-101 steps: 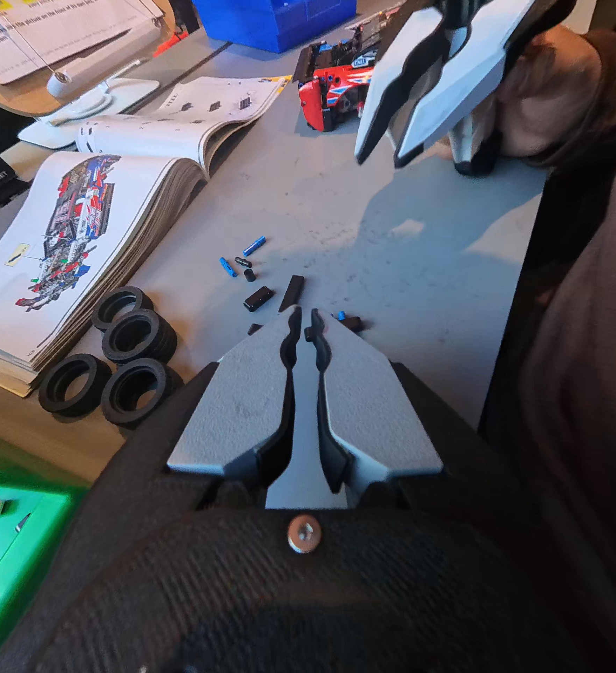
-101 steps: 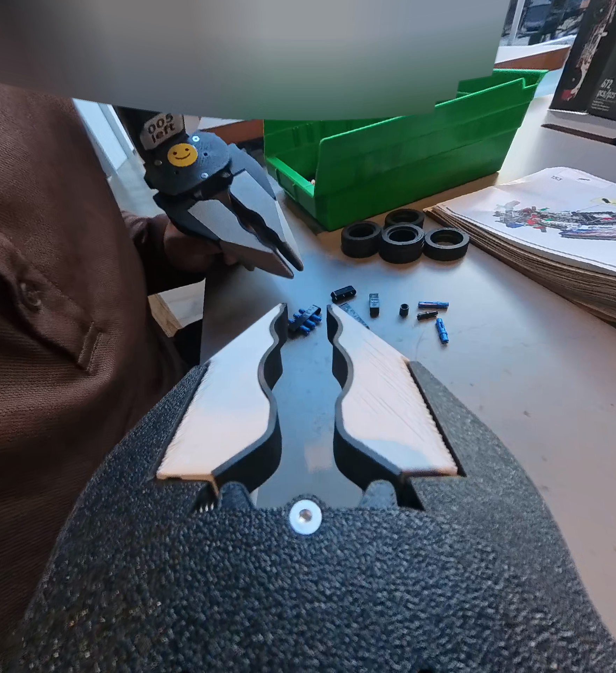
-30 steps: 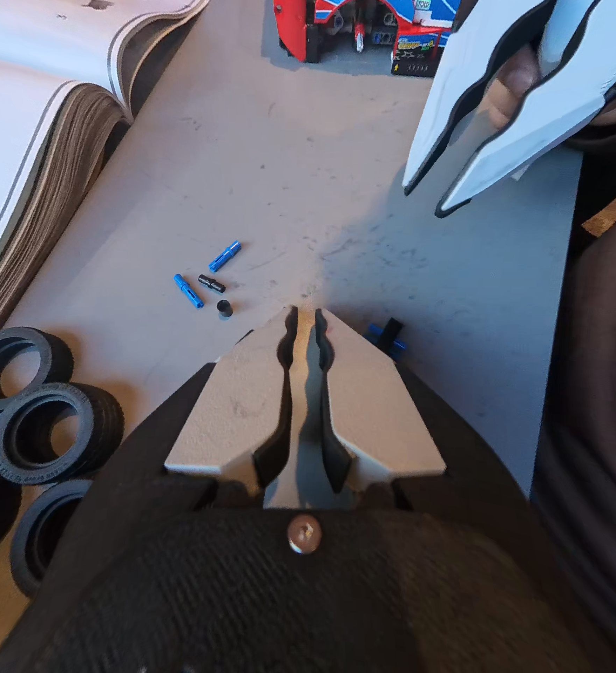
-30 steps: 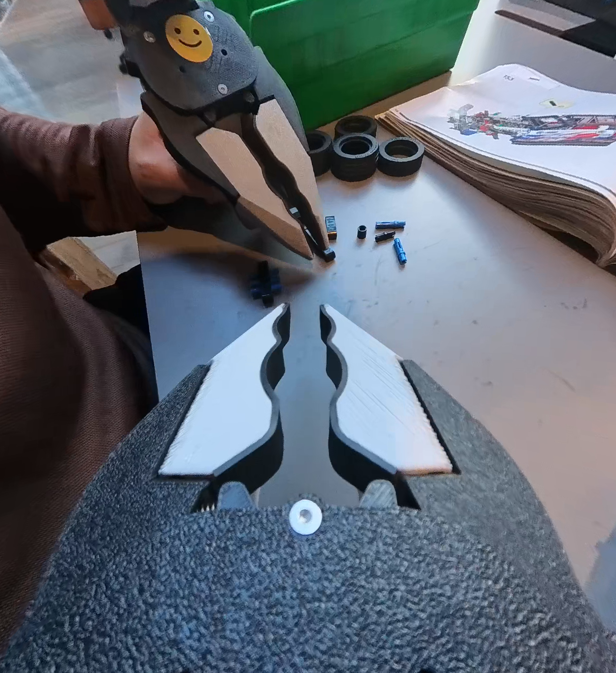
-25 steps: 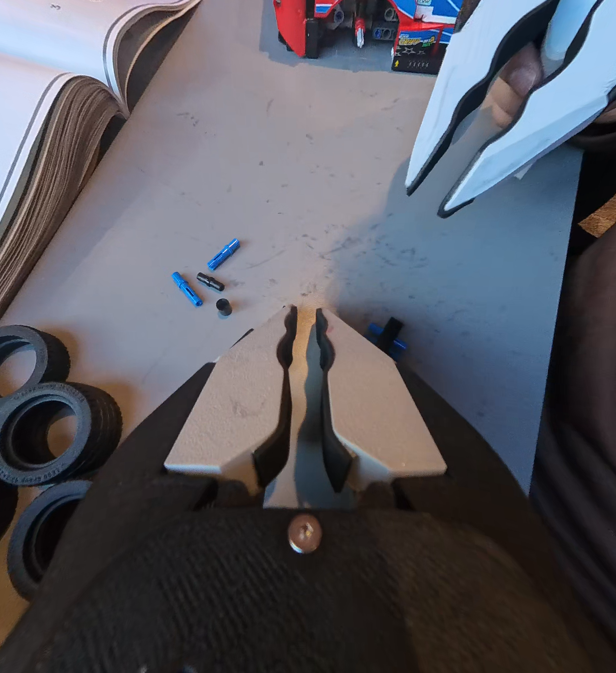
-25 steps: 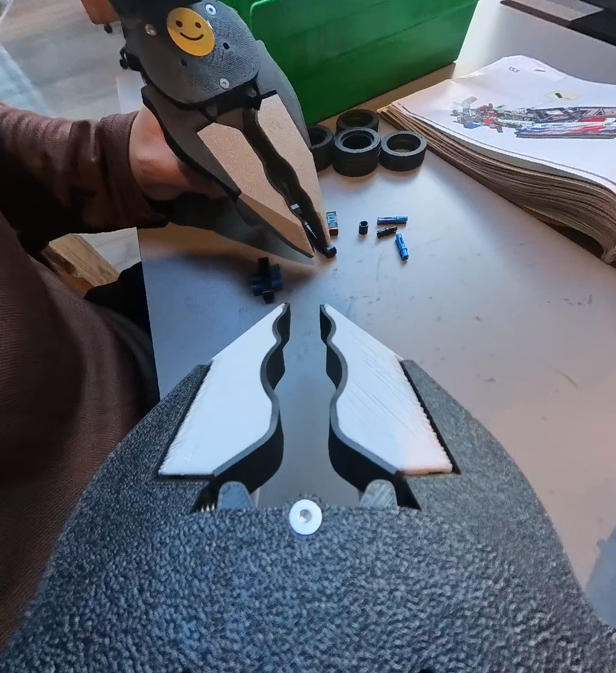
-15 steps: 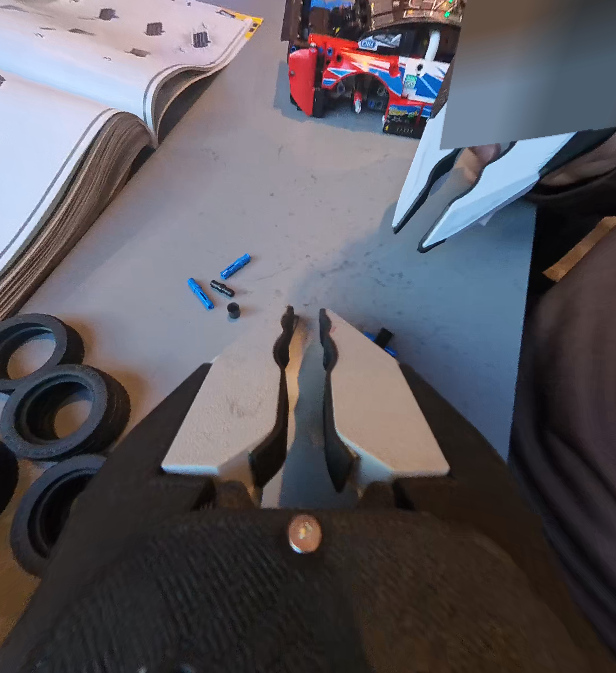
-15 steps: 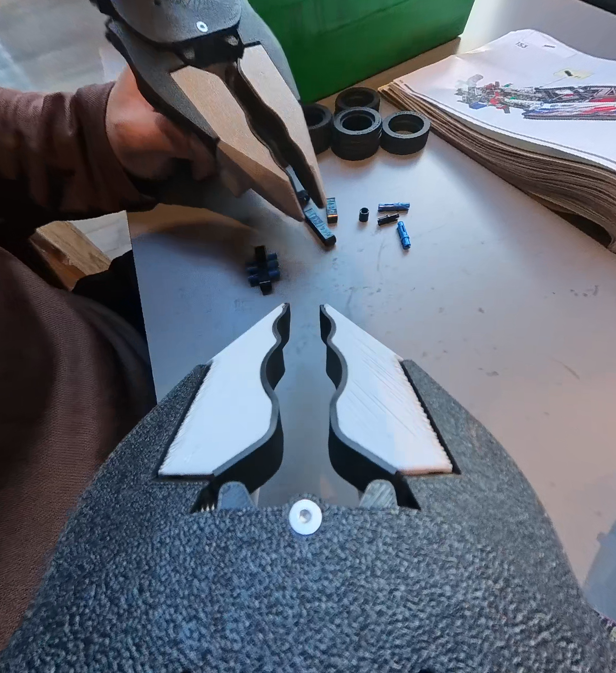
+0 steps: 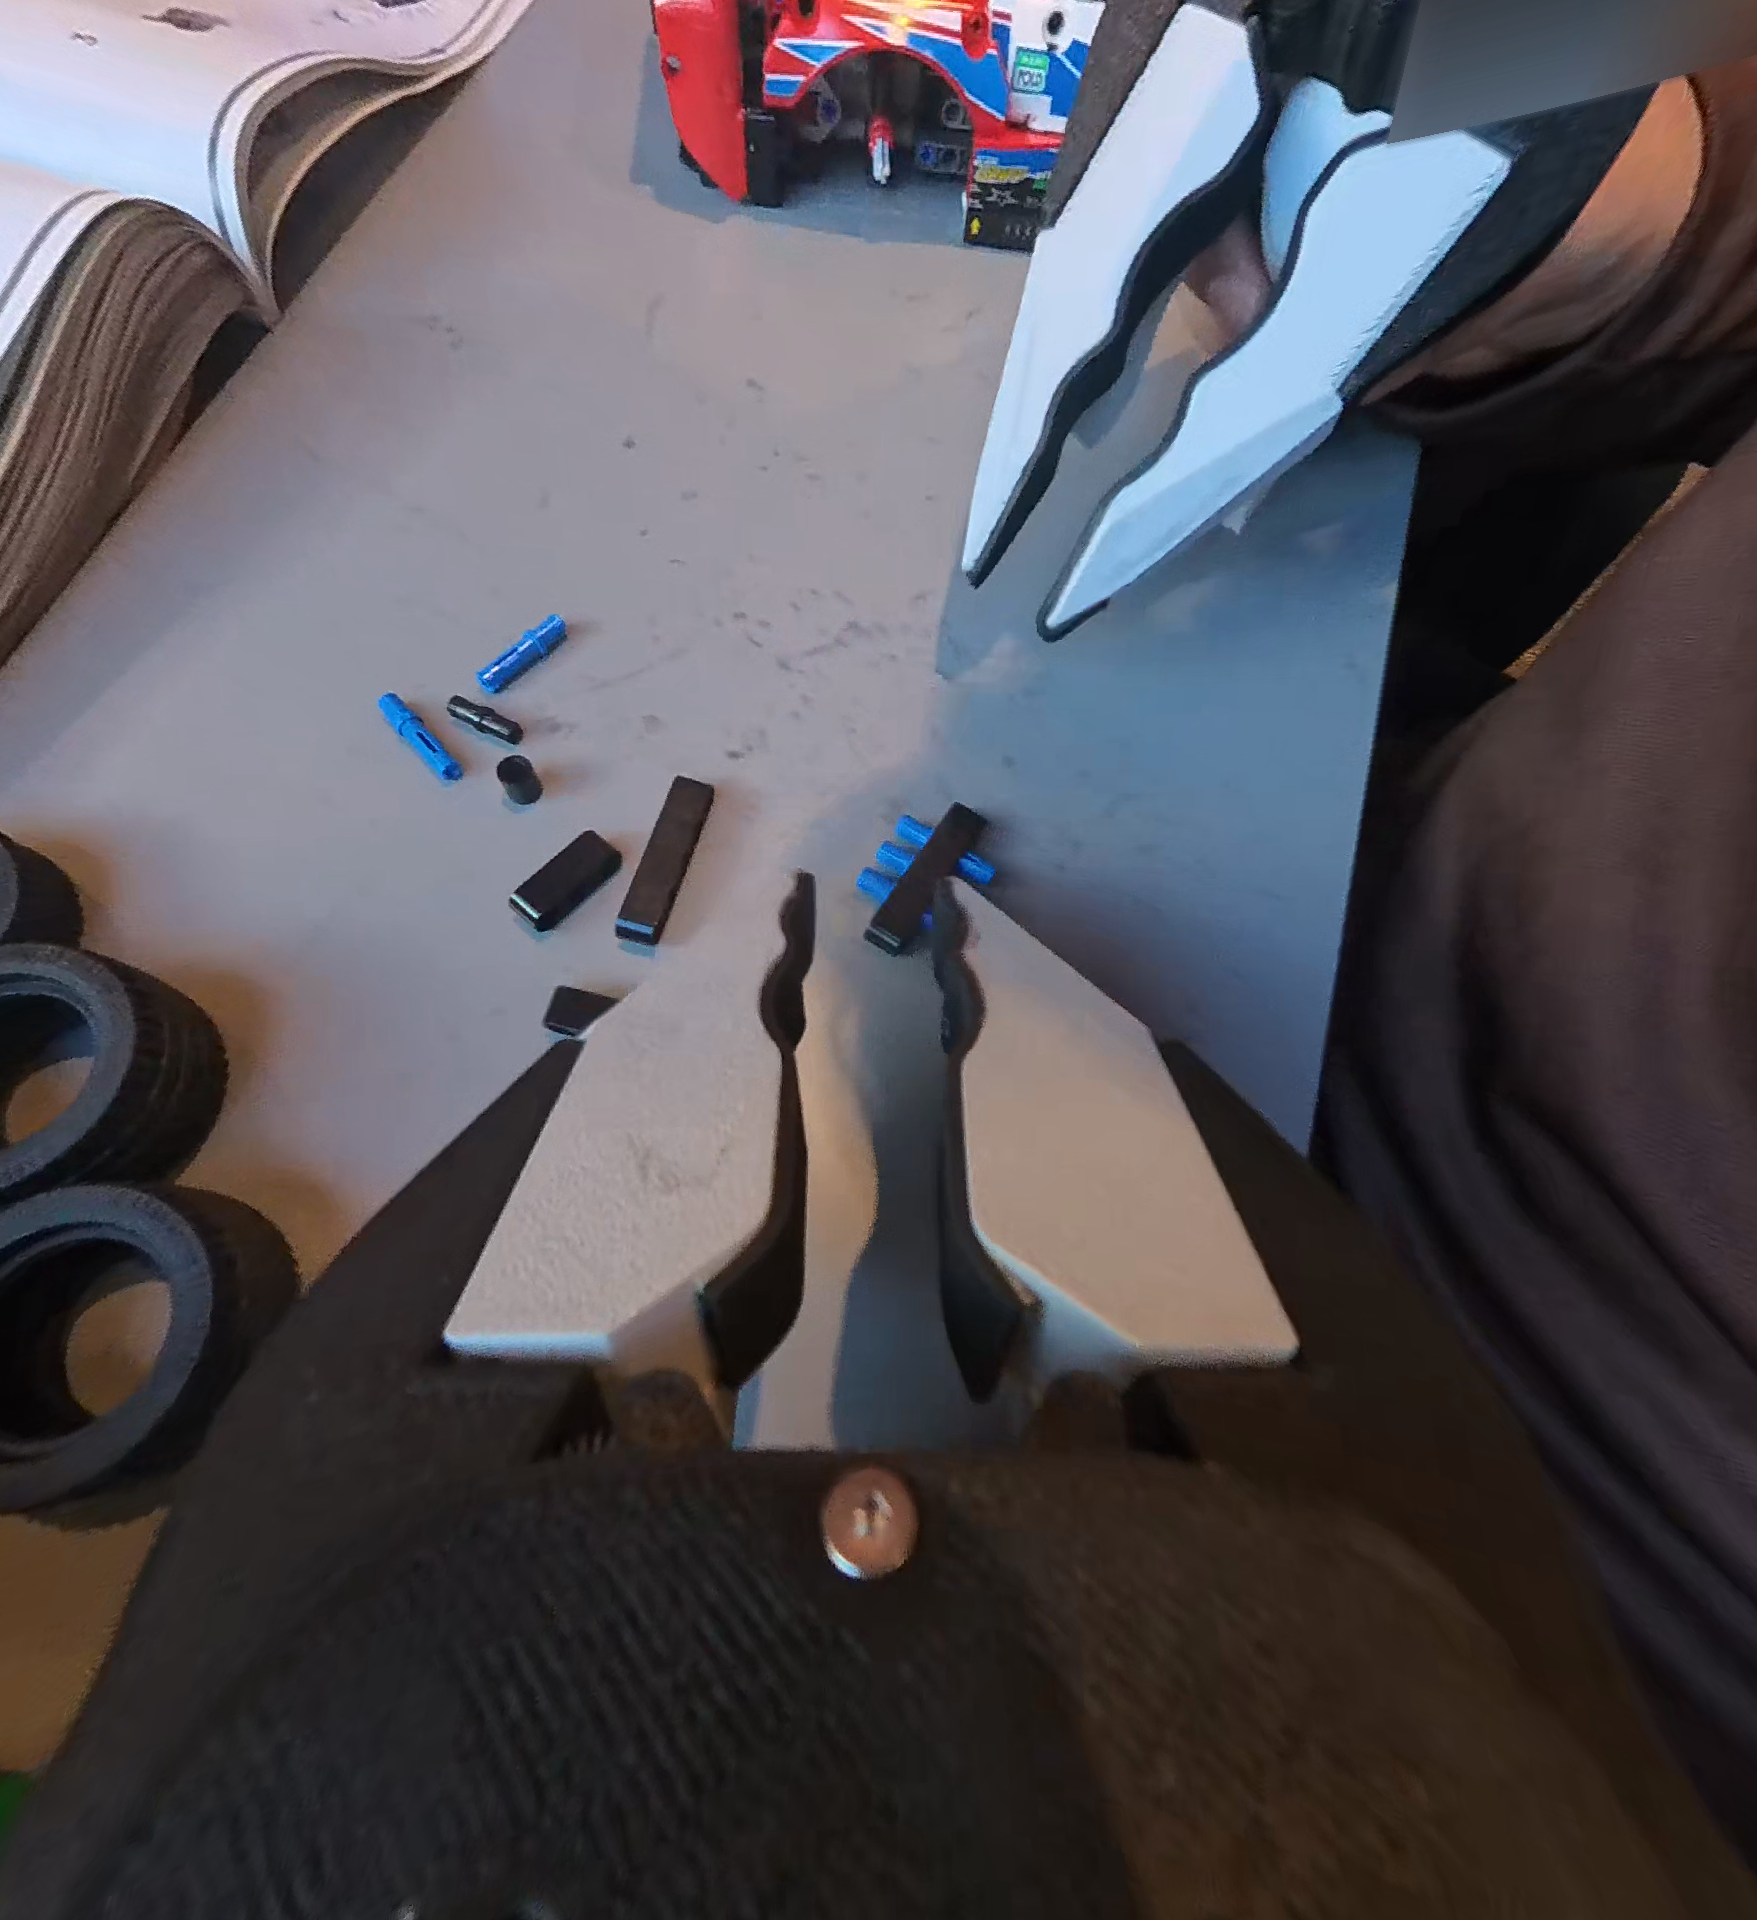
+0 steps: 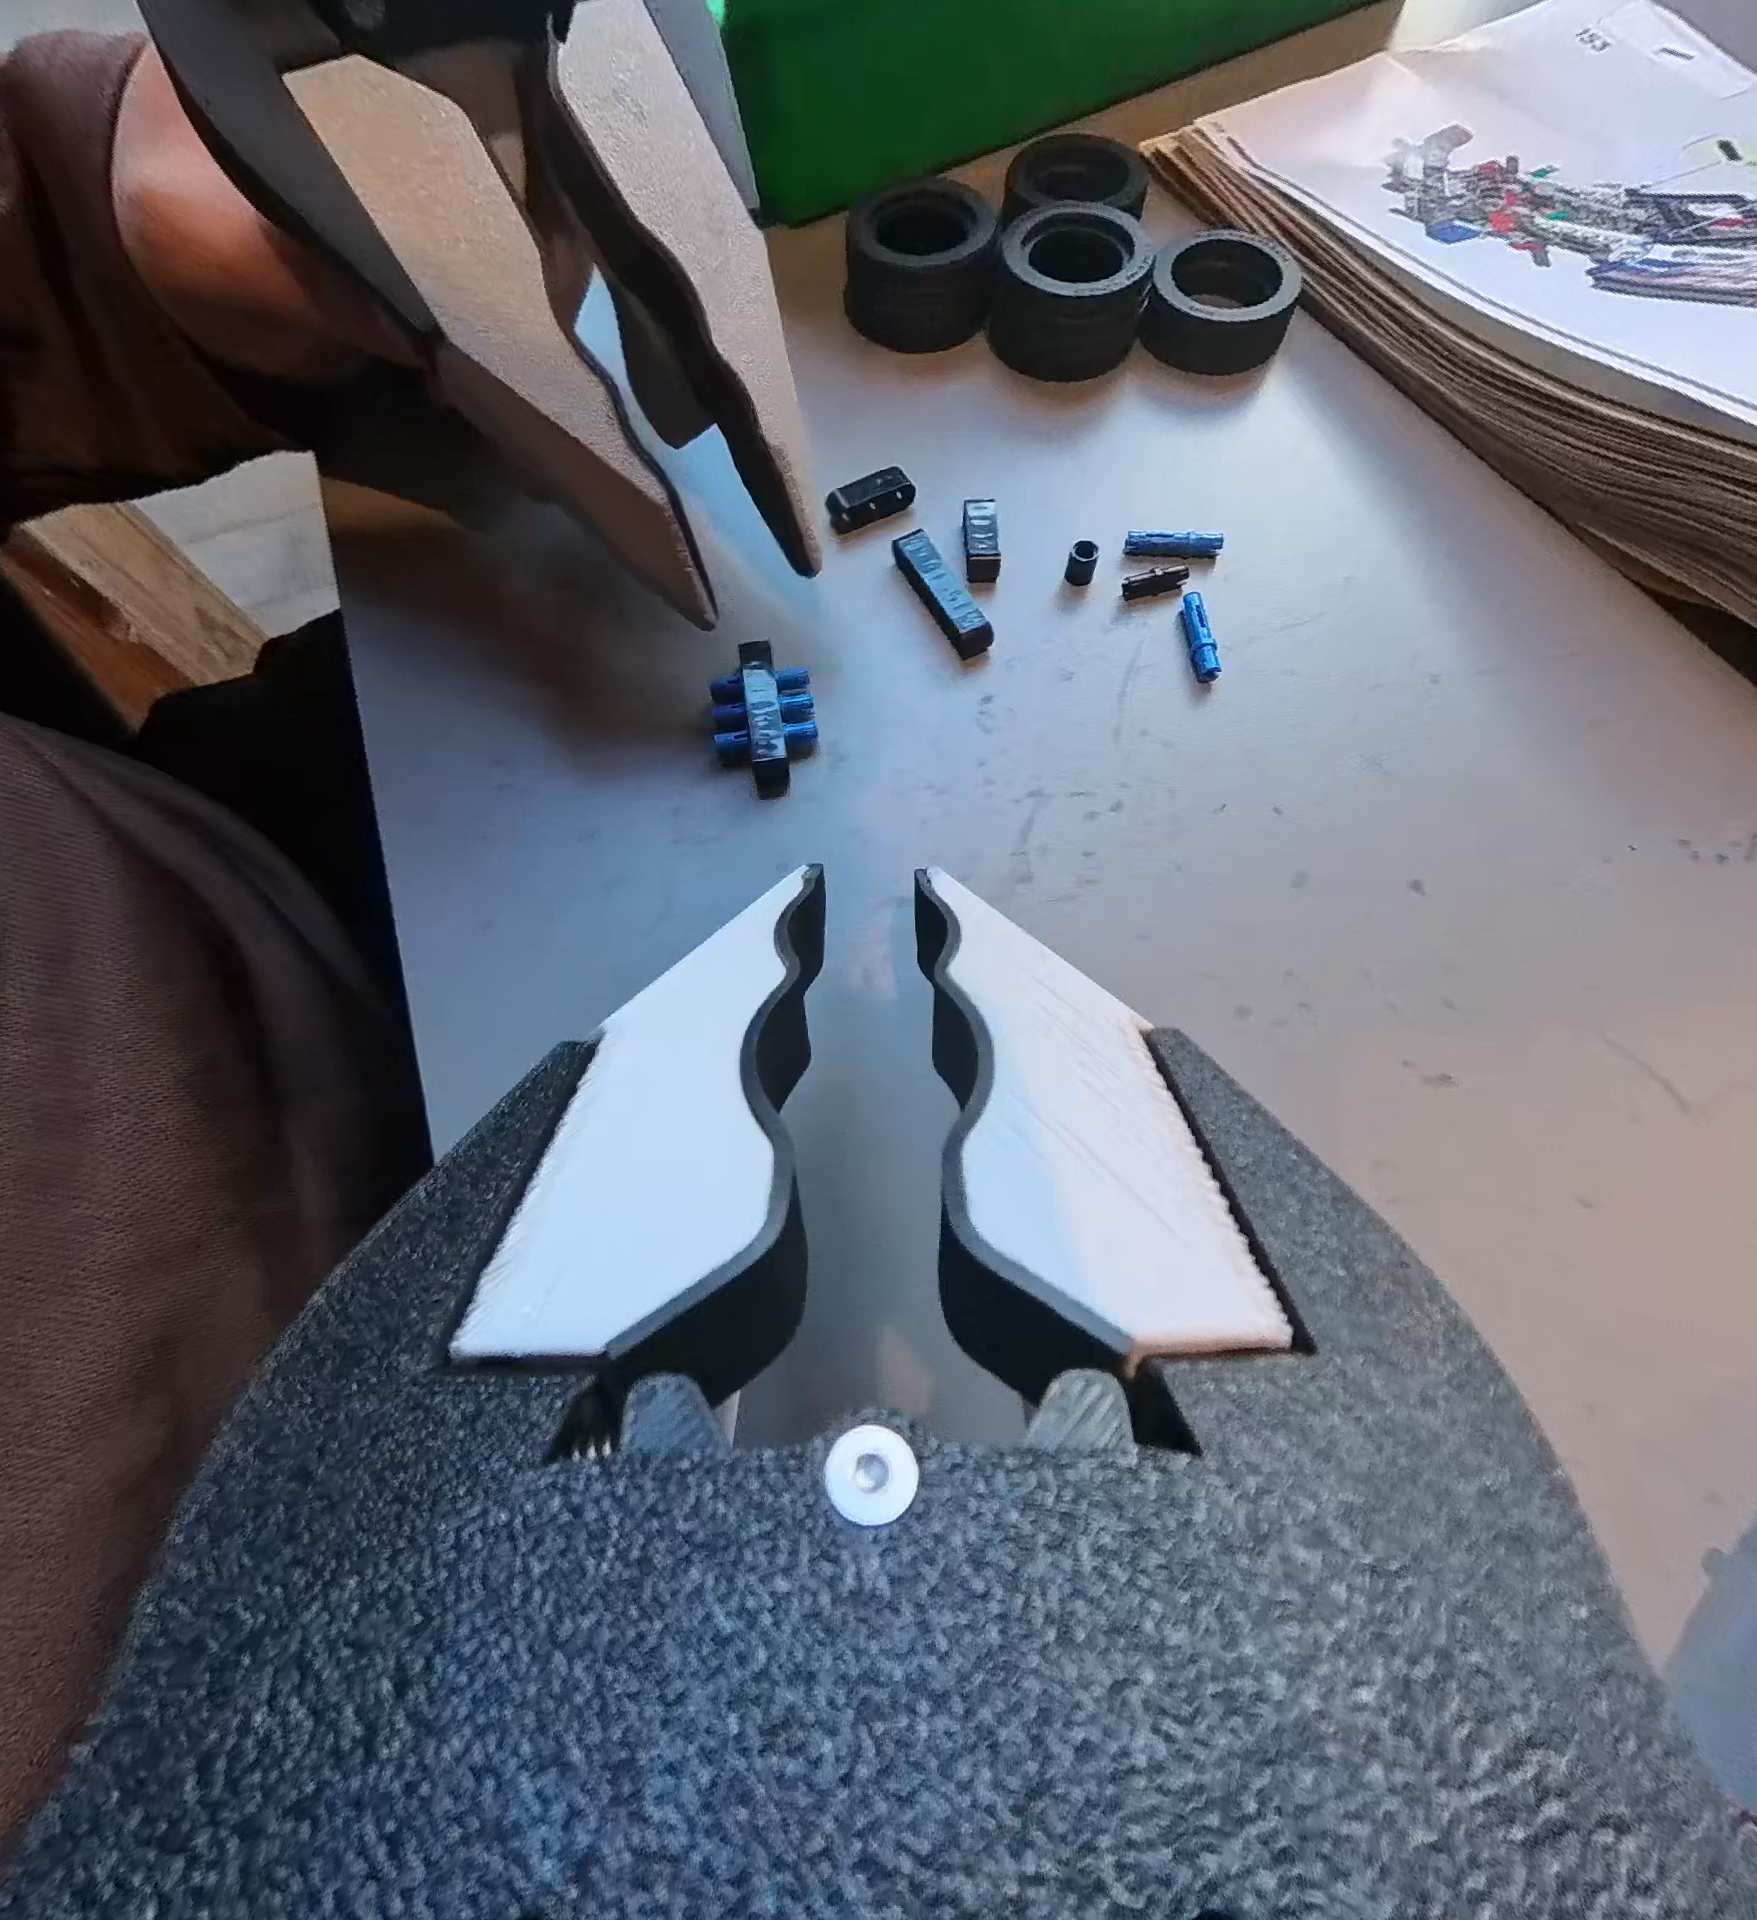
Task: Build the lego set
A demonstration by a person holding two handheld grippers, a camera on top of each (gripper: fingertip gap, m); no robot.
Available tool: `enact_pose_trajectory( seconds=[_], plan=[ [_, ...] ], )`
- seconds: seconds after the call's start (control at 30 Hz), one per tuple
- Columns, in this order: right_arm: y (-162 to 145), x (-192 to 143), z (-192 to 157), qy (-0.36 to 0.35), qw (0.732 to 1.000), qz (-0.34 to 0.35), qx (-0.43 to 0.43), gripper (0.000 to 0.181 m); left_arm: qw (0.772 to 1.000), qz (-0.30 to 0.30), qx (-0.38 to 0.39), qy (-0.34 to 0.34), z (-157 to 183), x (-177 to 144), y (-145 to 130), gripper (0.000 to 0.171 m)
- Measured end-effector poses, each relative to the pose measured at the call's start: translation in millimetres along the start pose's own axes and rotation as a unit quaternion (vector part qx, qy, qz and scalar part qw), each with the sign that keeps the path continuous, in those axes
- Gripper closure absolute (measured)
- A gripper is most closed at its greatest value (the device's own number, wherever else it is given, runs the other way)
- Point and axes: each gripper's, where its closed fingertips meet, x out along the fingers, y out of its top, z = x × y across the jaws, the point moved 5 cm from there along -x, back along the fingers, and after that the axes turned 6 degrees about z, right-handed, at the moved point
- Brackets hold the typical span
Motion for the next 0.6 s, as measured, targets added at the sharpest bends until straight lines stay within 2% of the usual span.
enact_pose_trajectory(
  seconds=[0.37, 0.6],
  plan=[
    [-2.2, 6.7, -8.2, 0.003, 0.999, -0.021, -0.038, 0.161, 0.998, -0.056, 0.028, -0.025, 10.7, 8.1, -10.6, 0.148],
    [-3.3, 8.0, -8.6, 0.005, 0.999, -0.027, -0.041, 0.161, 0.997, -0.061, 0.025, -0.031, 11.1, 9.0, -11.4, 0.148]
  ],
)
